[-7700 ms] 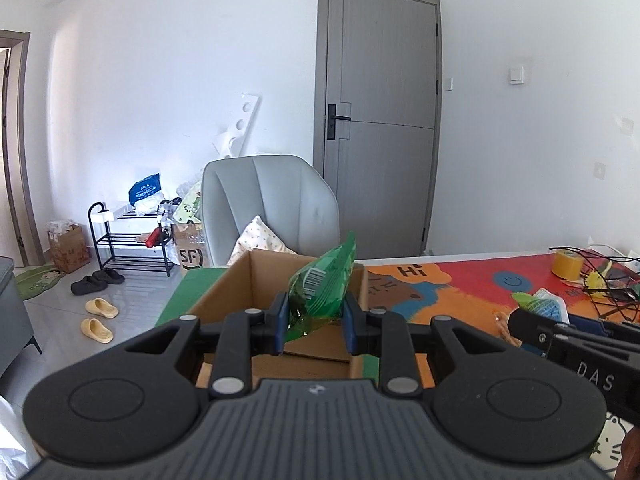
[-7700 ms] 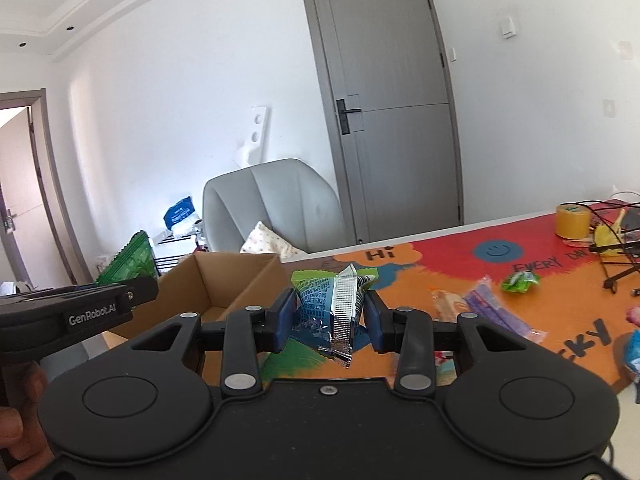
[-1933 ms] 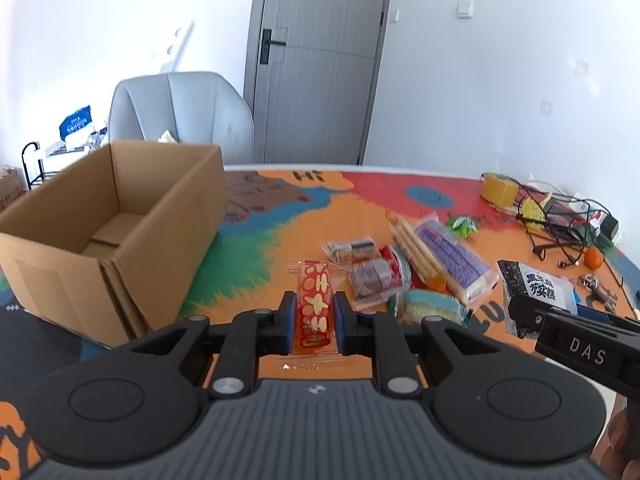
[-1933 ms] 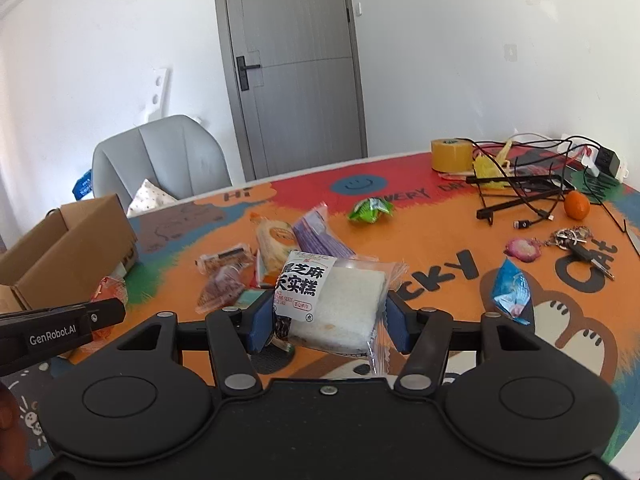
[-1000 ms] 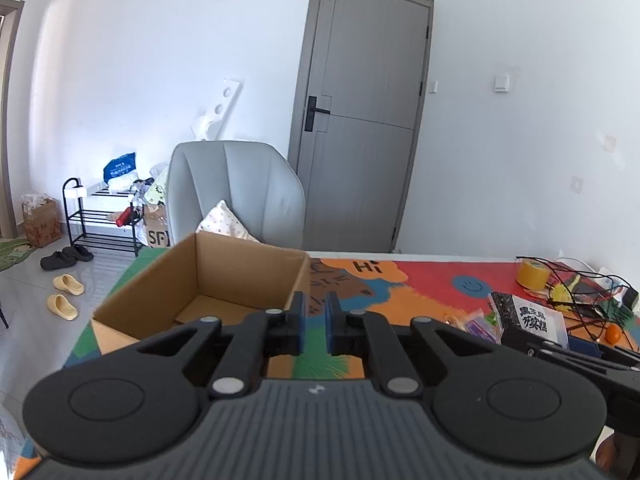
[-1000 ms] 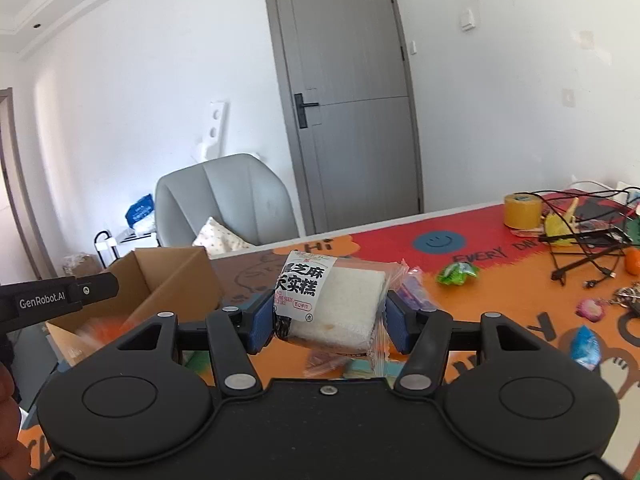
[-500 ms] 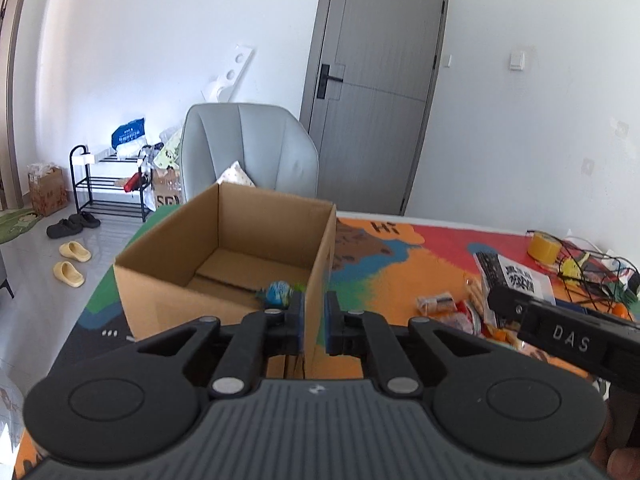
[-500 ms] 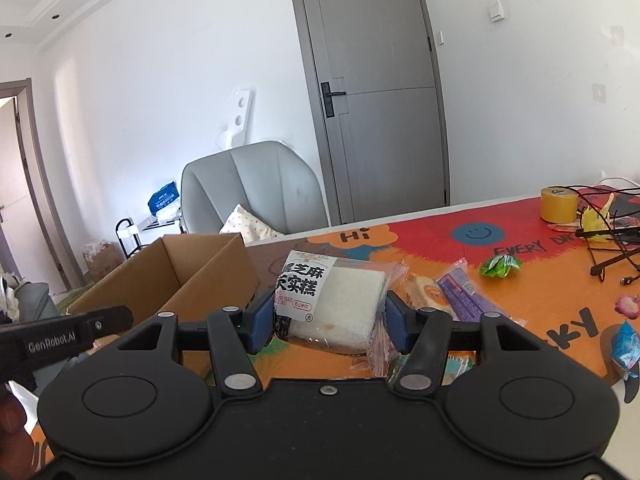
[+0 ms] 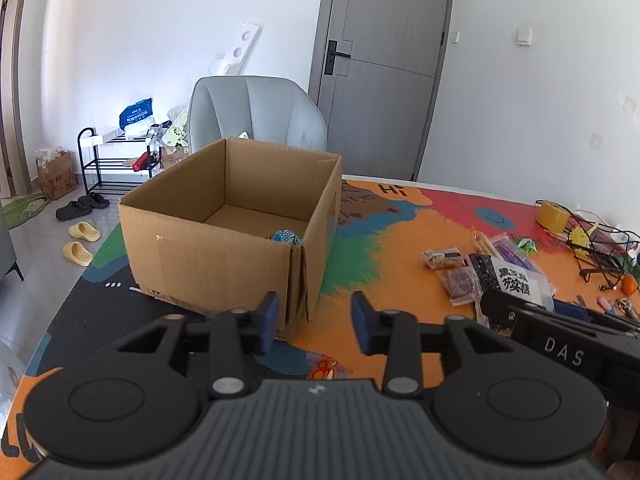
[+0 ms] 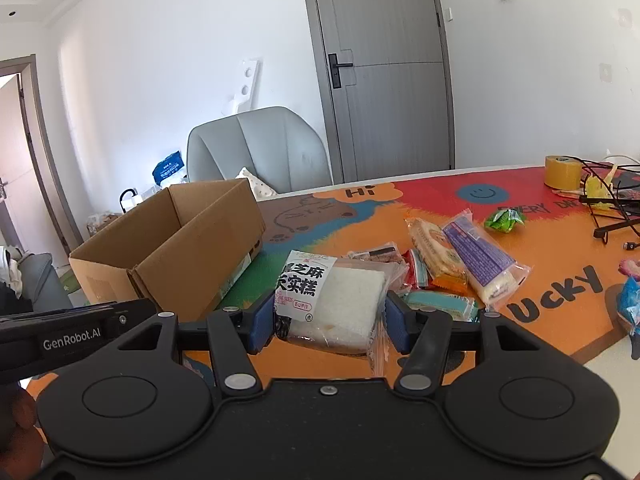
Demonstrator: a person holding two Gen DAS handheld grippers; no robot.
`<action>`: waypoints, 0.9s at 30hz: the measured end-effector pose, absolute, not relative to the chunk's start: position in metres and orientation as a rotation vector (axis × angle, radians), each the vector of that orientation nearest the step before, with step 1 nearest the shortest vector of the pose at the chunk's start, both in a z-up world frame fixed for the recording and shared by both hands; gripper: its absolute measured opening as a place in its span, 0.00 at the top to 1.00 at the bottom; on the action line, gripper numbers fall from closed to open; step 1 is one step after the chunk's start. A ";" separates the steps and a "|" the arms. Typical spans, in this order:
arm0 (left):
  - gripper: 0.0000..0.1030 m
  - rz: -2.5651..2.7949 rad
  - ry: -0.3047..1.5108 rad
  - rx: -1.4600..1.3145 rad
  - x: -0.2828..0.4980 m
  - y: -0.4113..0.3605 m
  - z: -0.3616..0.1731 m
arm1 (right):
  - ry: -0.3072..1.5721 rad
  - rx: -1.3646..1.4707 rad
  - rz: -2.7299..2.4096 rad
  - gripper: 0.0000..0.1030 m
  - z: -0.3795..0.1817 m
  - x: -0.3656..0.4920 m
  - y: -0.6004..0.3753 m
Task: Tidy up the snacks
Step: 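Carry the white cake pack and red candy bar toward the cardboard box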
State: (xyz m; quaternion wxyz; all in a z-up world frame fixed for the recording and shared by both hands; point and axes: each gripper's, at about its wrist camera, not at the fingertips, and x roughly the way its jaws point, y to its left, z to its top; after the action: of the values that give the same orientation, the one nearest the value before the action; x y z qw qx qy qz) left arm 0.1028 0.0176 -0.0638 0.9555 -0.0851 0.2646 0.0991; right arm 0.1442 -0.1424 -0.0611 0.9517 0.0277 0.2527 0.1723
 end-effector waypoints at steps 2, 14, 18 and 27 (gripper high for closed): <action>0.54 0.207 0.546 -0.172 0.102 0.016 -0.069 | 0.517 0.059 0.349 0.45 -0.063 0.143 -0.144; 0.54 0.199 0.649 -0.183 0.107 0.013 -0.100 | 0.554 0.054 0.336 0.45 -0.079 0.139 -0.147; 0.82 0.185 0.717 -0.163 0.114 0.010 -0.113 | 0.563 0.055 0.338 0.45 -0.082 0.139 -0.146; 0.84 0.242 0.653 -0.138 0.103 0.024 -0.093 | 0.550 0.052 0.369 0.45 -0.076 0.144 -0.132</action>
State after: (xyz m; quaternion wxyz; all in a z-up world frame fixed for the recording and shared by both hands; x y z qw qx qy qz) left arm 0.1030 0.0244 -0.0933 0.9376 -0.0676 0.3199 0.1185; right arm 0.1440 -0.1324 -0.0758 0.9454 0.0257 0.2699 0.1810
